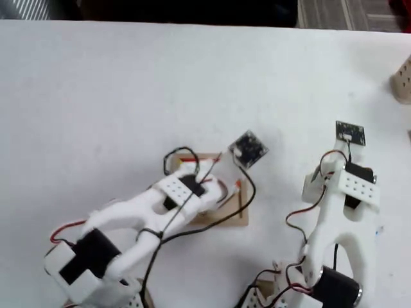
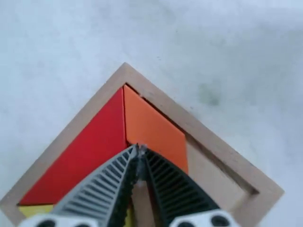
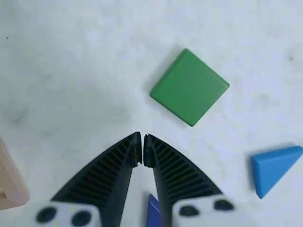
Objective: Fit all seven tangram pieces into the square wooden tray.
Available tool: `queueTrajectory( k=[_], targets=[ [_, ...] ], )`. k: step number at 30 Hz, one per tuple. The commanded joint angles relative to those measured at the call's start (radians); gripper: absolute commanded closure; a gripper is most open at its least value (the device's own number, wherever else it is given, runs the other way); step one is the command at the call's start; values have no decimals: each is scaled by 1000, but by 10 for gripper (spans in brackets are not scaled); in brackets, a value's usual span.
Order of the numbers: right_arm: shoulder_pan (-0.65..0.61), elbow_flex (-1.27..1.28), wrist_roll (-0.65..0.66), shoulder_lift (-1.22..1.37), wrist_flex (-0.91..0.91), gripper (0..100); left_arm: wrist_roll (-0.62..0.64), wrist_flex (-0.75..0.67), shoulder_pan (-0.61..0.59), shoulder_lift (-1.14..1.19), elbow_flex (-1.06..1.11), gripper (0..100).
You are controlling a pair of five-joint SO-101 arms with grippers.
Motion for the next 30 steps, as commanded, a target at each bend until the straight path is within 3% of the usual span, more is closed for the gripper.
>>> queueTrajectory(
  k=[1, 6, 11, 19, 25, 30],
  targets=[
    [13, -3, 0, -39, -13, 981, -2, 69, -2, -48, -40, 980],
    [12, -3, 0, -39, -15, 981, 3, 77, -39, -124, 31, 980],
    [10, -3, 0, -39, -15, 981, 5, -11, -87, -177, 100, 980],
    [8, -2, 0, -38, -22, 981, 5, -38, -25, -282, 141, 980],
    [10, -2, 0, -38, -22, 981, 3, -149, -15, -159, 104, 980],
    [12, -2, 0, -38, -22, 981, -2, -17, -21, -42, -26, 980]
  ],
)
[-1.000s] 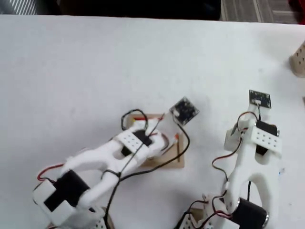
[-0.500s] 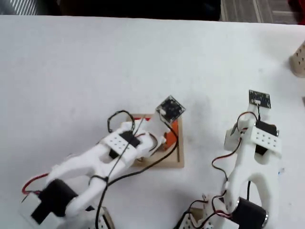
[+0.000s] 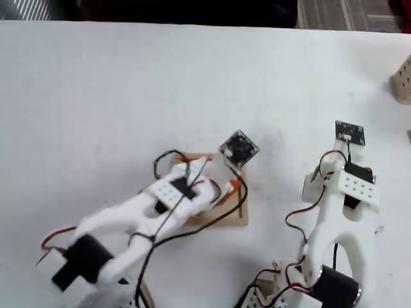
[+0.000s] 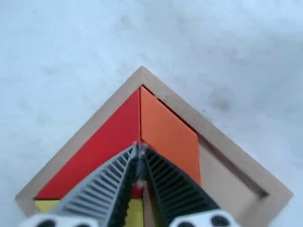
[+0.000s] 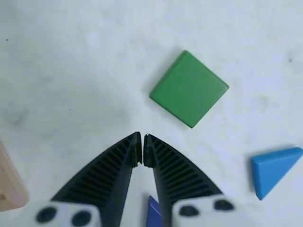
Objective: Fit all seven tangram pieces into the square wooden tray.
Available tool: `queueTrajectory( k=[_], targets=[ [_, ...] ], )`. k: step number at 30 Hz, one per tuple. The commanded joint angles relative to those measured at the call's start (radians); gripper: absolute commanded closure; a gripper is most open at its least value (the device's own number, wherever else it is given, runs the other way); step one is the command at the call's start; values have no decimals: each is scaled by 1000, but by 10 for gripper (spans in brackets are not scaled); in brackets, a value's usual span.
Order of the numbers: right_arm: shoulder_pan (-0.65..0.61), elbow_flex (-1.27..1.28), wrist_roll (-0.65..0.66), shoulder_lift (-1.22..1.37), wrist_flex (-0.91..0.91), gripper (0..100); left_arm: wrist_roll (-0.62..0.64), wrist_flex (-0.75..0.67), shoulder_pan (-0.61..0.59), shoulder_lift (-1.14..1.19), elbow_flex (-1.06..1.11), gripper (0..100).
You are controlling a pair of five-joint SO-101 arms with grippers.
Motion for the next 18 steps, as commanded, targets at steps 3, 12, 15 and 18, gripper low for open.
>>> queueTrajectory(
  k=[3, 12, 15, 18],
  targets=[
    [12, -5, 0, -38, -15, 981, -12, 161, 15, 15, -109, 980],
    [12, -5, 0, -38, -15, 981, -133, 292, 24, -53, -61, 980],
    [12, -5, 0, -38, -15, 981, -130, 241, 25, -93, -26, 980],
    [12, -5, 0, -38, -15, 981, -129, 218, 24, -142, -5, 980]
  ],
)
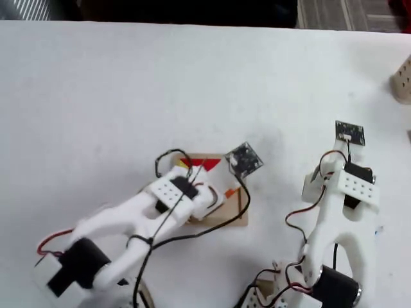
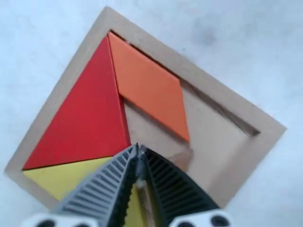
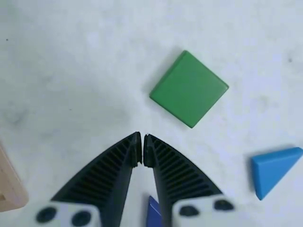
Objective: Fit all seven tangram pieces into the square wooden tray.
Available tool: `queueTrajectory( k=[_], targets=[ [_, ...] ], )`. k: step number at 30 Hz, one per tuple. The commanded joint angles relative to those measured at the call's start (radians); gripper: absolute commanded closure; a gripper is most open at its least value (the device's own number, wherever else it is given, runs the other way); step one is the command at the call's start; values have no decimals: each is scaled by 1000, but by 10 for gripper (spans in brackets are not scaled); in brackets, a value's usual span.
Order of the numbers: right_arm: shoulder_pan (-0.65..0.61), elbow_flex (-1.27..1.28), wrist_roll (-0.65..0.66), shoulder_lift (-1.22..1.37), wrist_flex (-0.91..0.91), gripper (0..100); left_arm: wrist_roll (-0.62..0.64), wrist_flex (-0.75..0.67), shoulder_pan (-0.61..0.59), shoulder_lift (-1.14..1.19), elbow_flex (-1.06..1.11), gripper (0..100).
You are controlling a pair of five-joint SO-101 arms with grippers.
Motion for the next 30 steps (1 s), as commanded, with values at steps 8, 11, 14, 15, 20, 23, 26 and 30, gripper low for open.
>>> queueTrajectory(
  k=[8, 11, 14, 15, 20, 23, 26, 30],
  targets=[
    [13, -5, 2, -38, -18, 981, -14, -37, 104, -231, 124, 980],
    [13, -5, 2, -38, -19, 981, -14, -37, 157, -255, 155, 980],
    [13, -5, 2, -38, -19, 981, -14, -34, 186, -254, 163, 980],
    [13, -5, 2, -38, -19, 981, -14, -32, 188, -254, 163, 980],
    [13, -5, 2, -38, -18, 981, -14, -31, 159, -237, 164, 980],
    [13, -5, 2, -38, -18, 981, -14, -43, 133, -142, 126, 980],
    [15, -5, 2, -38, -18, 981, -14, 5, 127, -35, 32, 980],
    [15, -5, 2, -38, -16, 981, -12, 64, 127, 58, -66, 980]
  ],
)
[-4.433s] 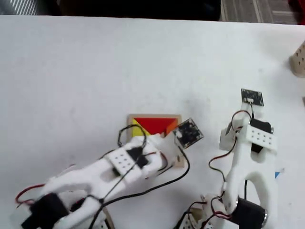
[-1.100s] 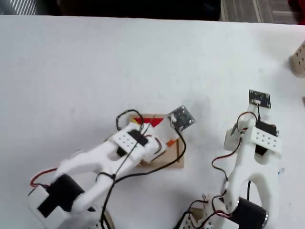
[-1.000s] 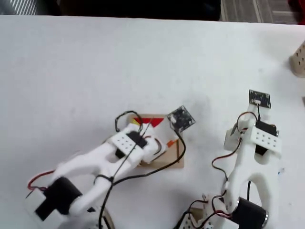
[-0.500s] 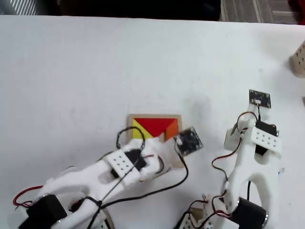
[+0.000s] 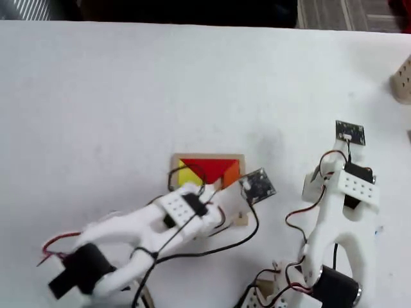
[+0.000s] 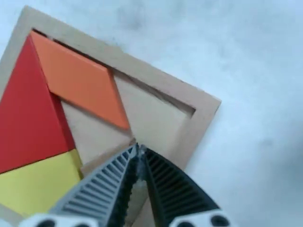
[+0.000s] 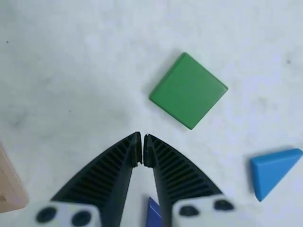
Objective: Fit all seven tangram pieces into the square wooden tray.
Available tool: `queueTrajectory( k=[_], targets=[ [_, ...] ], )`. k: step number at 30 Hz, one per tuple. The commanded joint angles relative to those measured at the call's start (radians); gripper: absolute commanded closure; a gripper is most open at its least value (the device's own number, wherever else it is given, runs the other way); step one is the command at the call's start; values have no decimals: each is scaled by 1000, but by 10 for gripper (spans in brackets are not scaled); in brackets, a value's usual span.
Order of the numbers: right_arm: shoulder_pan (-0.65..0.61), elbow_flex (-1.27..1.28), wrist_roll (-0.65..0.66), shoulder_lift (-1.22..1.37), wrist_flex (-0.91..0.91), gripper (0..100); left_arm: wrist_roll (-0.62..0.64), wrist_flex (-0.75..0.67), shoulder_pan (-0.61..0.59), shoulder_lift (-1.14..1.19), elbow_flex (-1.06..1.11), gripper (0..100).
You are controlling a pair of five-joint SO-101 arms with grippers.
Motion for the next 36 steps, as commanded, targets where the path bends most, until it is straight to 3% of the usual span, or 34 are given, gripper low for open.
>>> queueTrajectory(
  k=[1, 17, 28, 36],
  targets=[
    [15, -5, 2, -38, -10, 981, -5, 26, -16, 50, -106, 980],
    [15, -5, 25, -38, -8, 981, 2, -114, -111, 56, -141, 980],
    [15, -3, 26, -38, -10, 981, 2, -17, -111, -160, -2, 980],
    [15, -3, 26, -38, -10, 981, 2, -17, -143, -174, 92, 980]
  ],
)
